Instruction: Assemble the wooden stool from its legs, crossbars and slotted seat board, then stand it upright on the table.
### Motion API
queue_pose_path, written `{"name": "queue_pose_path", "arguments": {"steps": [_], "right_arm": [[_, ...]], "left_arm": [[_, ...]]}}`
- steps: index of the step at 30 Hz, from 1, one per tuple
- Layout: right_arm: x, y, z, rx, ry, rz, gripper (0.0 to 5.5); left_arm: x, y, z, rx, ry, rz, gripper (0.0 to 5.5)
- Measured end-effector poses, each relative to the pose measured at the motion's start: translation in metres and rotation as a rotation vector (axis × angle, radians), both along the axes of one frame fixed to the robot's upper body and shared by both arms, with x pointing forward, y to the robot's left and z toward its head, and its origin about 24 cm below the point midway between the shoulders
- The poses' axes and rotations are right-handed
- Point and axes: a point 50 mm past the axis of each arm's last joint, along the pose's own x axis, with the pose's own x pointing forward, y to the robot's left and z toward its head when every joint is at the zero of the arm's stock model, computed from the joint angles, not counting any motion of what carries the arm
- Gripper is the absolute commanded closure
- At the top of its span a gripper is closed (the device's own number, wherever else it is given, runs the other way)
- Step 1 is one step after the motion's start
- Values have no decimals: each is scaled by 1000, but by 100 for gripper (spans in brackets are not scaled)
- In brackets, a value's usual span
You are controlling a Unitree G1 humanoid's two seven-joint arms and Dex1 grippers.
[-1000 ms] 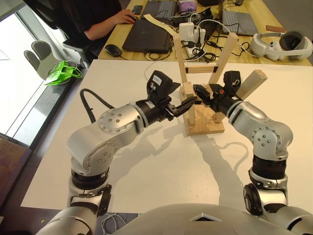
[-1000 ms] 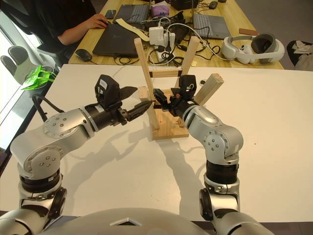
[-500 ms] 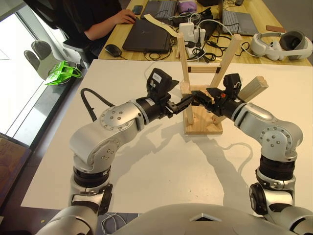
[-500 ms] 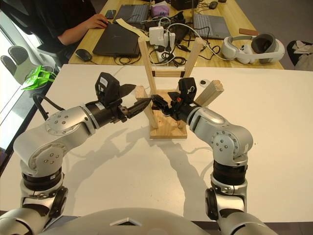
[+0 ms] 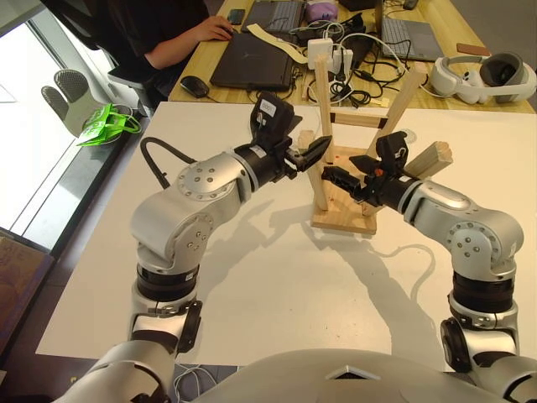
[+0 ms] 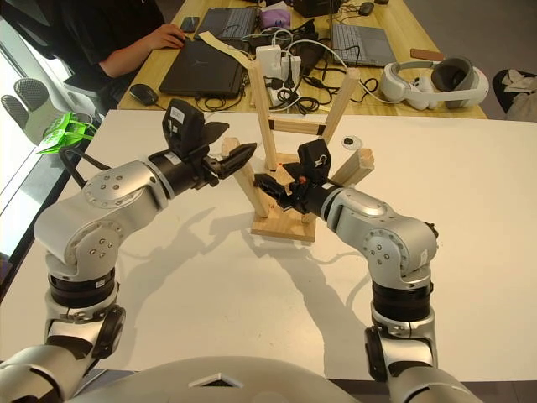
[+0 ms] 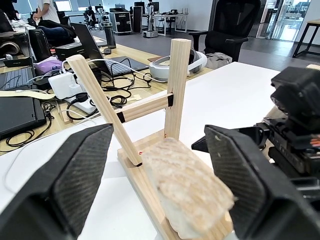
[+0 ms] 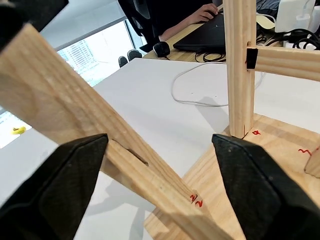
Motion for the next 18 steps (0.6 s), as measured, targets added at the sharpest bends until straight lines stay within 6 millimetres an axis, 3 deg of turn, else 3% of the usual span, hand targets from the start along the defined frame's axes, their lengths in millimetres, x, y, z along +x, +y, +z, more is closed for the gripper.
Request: {"name": "queue_pose_path", "arguments": {"steps": [5,9,15,18], "right_arm": [[-7,3,-10,-192,-110,91,165],[-9,4,-13,-248,-160,132,165],[-5,5,-18,-235,-184,117,165],[0,7,-13,-112,-186,87,165]], "left_arm": [[0,-1,0,-3,-5,5,215],[0,-1,1,-5,-7,7,215],[1,-1,2,-16,-15,25,215],[1,2,5,-41,-27,48,215]]}}
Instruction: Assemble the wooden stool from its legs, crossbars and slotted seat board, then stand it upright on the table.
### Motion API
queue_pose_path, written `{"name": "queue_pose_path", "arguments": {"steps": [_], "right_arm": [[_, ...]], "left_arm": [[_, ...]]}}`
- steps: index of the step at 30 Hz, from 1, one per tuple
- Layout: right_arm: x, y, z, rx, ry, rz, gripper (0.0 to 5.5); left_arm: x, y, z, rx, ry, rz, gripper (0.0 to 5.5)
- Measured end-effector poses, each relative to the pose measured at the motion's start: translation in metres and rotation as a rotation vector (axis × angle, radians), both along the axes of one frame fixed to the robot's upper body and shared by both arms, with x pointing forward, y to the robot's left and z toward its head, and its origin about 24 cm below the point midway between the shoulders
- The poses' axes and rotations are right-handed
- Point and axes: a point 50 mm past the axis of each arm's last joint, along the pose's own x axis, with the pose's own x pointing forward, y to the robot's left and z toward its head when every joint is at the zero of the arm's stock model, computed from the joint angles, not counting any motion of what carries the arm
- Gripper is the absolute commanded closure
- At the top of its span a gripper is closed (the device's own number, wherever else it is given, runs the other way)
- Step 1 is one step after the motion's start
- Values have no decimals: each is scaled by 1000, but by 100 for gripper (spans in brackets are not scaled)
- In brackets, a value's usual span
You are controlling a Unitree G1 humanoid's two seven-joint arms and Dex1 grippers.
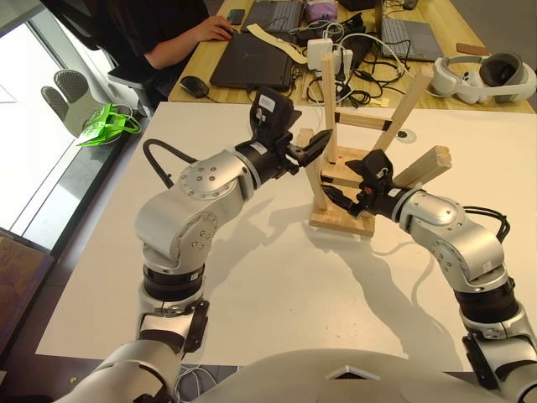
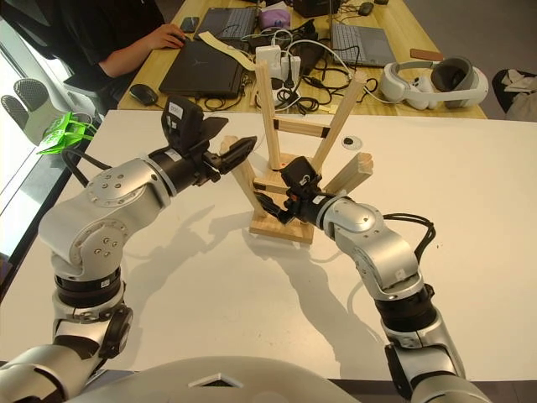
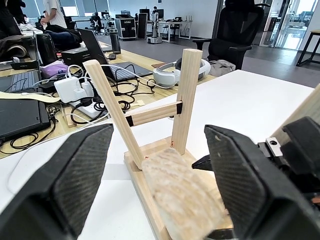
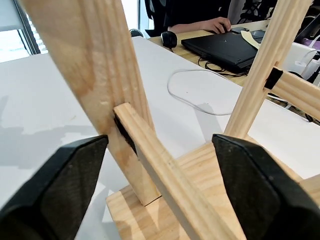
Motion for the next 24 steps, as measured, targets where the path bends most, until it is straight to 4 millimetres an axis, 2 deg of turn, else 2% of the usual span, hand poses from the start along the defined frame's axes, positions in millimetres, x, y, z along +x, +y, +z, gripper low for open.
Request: {"name": "queue_pose_path", "arguments": {"steps": [4,5,10,12,14,18,20,21,24], "right_arm": [[3,1,32,337,-28,30,165],[1,0,38,409,-24,38,183],[-4,-1,52,579,9,10,258],[-15,-1,55,641,44,22,291],[-29,-7,52,657,83,55,328],[-57,-36,52,590,140,175,395],[-61,-49,51,553,157,168,435],[-60,-64,48,514,172,101,452],[-49,-87,39,430,160,-60,512]], "left_arm": [[-3,5,2,-45,15,7,215],[-5,7,4,-57,5,10,211],[-10,12,-1,-85,50,9,211],[-12,16,1,-102,48,20,211],[-13,20,1,-114,50,37,211],[-18,29,2,-141,51,80,211],[-19,33,3,-163,51,106,211],[-20,37,3,-181,48,133,211],[-20,38,4,-216,50,149,211]]}}
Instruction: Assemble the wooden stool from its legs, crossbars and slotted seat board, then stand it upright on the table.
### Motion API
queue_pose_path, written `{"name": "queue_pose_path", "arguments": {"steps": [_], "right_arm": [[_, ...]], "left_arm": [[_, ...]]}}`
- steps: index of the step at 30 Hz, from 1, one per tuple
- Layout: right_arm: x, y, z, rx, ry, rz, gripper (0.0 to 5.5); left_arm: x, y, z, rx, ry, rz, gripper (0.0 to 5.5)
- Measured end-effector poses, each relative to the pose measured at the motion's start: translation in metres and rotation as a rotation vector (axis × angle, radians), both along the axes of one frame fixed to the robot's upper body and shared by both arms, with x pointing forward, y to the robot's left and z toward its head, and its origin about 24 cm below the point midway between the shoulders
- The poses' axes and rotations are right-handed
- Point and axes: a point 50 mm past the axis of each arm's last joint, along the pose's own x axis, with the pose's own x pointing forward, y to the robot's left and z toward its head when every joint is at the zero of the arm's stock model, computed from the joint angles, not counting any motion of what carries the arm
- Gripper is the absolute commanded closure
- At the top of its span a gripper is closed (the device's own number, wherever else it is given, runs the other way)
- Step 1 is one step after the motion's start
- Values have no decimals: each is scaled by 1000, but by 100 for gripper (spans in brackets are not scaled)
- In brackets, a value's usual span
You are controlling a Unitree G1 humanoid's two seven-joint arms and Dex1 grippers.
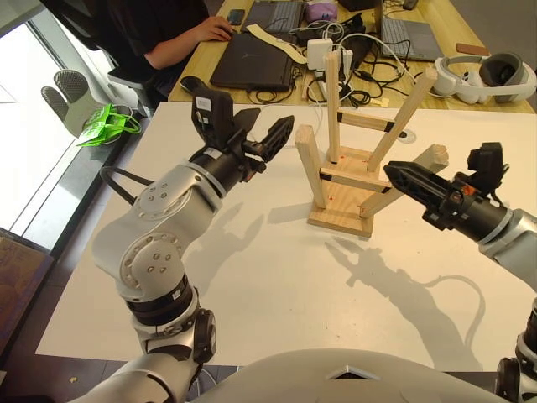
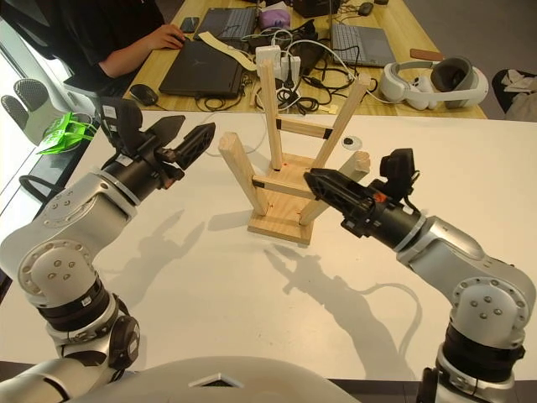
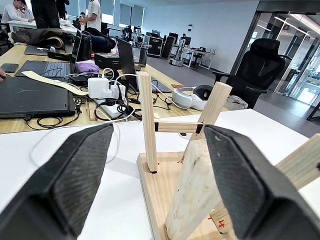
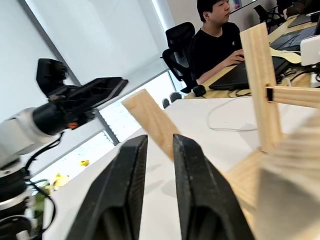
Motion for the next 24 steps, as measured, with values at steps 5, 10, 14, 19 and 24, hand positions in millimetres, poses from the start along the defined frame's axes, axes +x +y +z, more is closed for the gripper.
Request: {"name": "queue_pose_path", "arguments": {"steps": [5,10,14,19,24], "right_arm": [[19,-22,-23,-231,-3,-207,547],[31,-17,-22,-297,-88,-242,547],[45,-20,-22,-328,-131,-293,547],[54,-23,-26,-363,-148,-341,547],[61,-38,-39,-452,-128,-421,547]], "left_arm": [[1,1,2,-22,-2,6,211],[1,0,2,-25,0,11,211],[1,1,3,-28,-5,21,211],[2,-1,2,-28,-2,21,211],[3,0,2,-31,-4,32,211]]}}
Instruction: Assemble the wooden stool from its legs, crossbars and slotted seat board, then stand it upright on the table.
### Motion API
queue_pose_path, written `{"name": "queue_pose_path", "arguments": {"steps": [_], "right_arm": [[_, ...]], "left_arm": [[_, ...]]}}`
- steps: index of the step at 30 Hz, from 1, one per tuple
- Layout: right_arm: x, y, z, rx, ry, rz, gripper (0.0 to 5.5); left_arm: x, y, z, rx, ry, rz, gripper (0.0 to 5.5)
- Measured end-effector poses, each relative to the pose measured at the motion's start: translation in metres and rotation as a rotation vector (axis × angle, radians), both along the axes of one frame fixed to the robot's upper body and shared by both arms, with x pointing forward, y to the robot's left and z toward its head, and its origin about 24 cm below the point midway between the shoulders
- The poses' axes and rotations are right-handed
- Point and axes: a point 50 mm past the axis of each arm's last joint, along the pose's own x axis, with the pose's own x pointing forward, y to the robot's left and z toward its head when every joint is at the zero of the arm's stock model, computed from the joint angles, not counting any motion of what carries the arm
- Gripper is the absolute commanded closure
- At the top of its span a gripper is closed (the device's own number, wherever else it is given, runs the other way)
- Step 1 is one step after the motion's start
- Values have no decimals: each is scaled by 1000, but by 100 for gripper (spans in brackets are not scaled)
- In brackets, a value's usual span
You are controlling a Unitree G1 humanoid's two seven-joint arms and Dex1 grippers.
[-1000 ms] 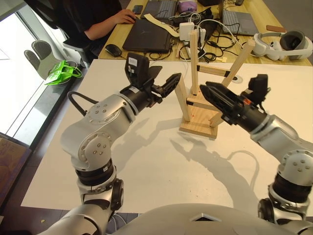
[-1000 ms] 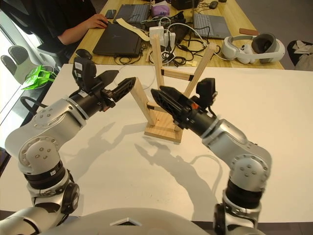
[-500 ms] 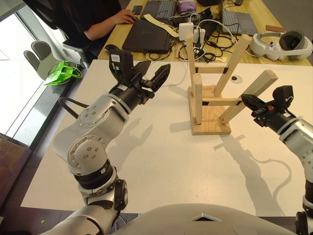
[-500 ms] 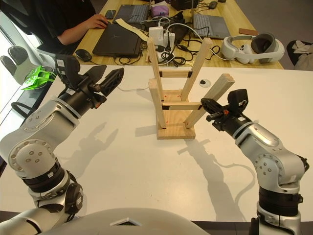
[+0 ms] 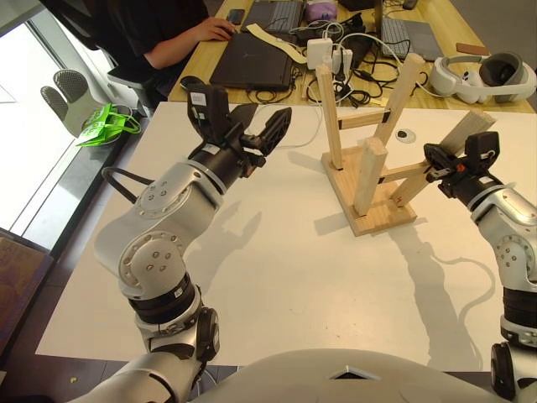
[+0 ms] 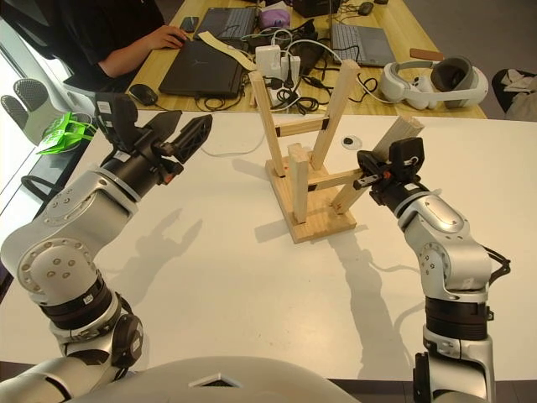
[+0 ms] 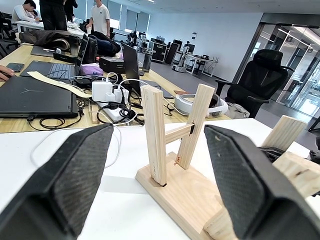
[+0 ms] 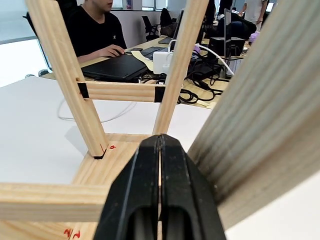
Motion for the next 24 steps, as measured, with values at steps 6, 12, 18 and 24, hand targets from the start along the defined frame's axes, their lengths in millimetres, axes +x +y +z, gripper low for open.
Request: {"name": "queue_pose_path", "arguments": {"steps": [6,12,18,24], "right_arm": [[10,40,28,189,-80,66,547],[5,91,112,387,-268,237,547],[5,68,82,287,-148,104,547],[-18,32,5,28,302,118,547]], "left_arm": [[0,-1,-1,-4,0,7,211],[2,3,-2,-7,7,36,211],[2,5,-2,-8,11,55,211],[4,5,-4,-8,24,58,211]]}}
